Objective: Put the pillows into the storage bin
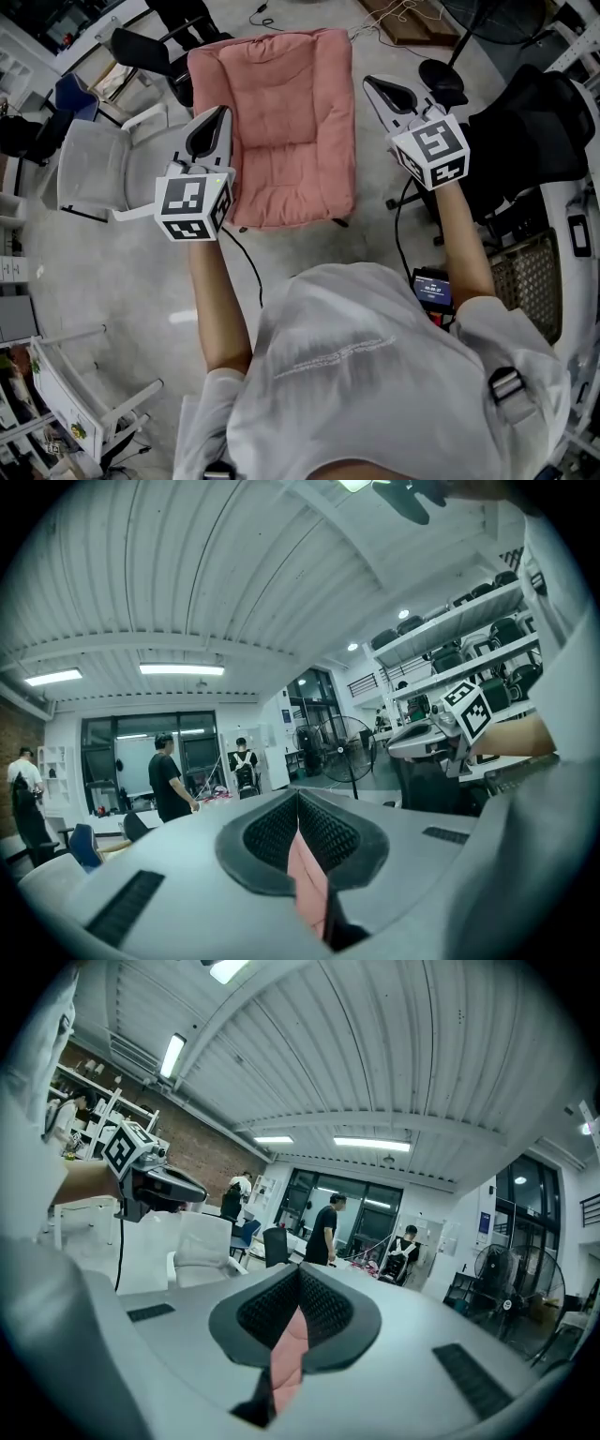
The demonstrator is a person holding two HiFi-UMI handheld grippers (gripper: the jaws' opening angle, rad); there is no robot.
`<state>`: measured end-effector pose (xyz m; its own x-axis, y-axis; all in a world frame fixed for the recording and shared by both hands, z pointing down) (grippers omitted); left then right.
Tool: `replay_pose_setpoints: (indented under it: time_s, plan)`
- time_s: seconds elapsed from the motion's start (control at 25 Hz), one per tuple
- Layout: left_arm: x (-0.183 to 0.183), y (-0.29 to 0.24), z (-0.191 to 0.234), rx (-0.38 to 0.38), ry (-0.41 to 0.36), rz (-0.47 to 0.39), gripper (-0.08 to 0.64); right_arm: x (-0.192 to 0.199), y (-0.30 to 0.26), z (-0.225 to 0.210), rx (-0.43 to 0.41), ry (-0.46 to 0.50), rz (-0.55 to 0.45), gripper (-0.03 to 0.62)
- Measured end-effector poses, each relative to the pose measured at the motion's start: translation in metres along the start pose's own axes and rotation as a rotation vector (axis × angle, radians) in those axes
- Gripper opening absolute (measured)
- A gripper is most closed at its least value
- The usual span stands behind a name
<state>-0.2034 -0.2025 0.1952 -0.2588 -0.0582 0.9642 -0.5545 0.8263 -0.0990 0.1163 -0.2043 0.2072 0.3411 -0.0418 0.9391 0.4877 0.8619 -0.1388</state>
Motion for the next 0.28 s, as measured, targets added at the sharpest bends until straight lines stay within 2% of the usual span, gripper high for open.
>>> replay_pose_setpoints:
  time_s: [0.28]
  plan:
    - [-0.0033, -0.0003, 0.0043, -0.006, 0.003, -0.009, 0.017, -0.0038, -0.0019, -0.0026, -0.017, 0.021, -0.003, 0.025]
Point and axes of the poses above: the fingertips, and each gripper's own axes: y backward along the fingers, z to its left, x out of its underside, the point moved 10 cm from there along y, backward along the fingers, and after that the axes turned 1 degree about -y, right-handed, at the moved point
